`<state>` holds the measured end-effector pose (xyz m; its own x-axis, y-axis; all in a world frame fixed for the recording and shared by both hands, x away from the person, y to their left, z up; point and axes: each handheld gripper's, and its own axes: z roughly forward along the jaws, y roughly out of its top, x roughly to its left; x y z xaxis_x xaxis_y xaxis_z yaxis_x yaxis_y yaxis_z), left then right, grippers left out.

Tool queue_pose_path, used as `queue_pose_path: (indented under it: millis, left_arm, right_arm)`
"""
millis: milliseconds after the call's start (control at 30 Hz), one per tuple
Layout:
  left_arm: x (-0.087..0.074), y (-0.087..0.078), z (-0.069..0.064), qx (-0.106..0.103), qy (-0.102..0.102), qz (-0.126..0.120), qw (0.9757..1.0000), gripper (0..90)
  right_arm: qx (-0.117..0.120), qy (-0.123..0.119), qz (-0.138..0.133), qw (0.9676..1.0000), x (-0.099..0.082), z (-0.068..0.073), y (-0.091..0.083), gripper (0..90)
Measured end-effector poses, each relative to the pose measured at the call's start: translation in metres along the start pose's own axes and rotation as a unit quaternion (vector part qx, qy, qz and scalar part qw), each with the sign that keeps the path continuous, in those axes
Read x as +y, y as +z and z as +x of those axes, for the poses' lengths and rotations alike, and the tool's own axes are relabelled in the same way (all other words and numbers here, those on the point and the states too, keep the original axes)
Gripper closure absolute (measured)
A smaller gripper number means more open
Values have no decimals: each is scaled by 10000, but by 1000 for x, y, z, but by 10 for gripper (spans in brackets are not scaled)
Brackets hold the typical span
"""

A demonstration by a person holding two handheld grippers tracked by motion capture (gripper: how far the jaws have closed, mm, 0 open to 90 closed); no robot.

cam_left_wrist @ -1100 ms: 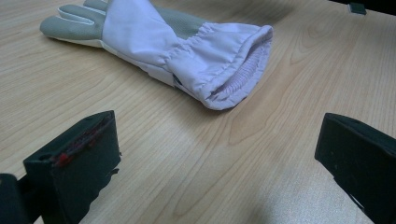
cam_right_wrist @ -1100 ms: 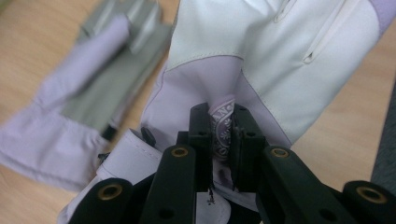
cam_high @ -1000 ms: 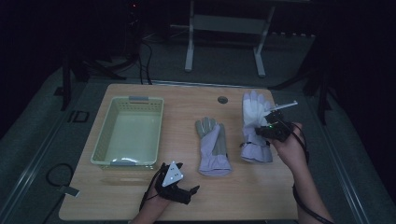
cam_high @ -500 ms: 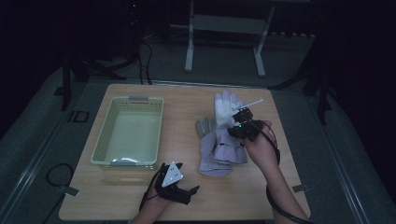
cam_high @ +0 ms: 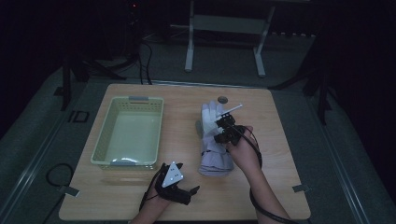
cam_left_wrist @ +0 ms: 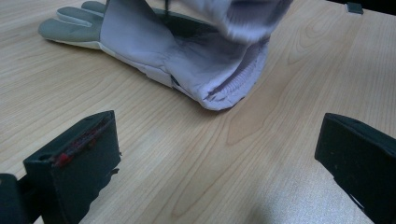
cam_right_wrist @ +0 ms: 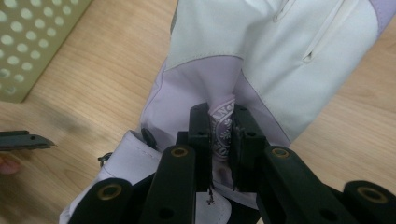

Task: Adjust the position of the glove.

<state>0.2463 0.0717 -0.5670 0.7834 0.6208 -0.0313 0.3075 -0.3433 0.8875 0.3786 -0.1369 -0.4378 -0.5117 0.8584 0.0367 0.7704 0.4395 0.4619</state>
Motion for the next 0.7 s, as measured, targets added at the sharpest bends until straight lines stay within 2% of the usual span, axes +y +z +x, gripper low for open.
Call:
queue_pose_path:
  millis: [267,533,700]
  left_arm:
    - [0,0,0,-1,23,13,10000,0]
    - [0,0,-1,2,53,55,10000,0]
    - [0,0,0,-14,46,65,10000,0]
  right_arm:
    - [-43,-43,295,9995,2,2,23,798]
    - [-116,-46,391,9992,-2,1,42,784]
    - [-59,-160,401,9990,-3,2,48,751]
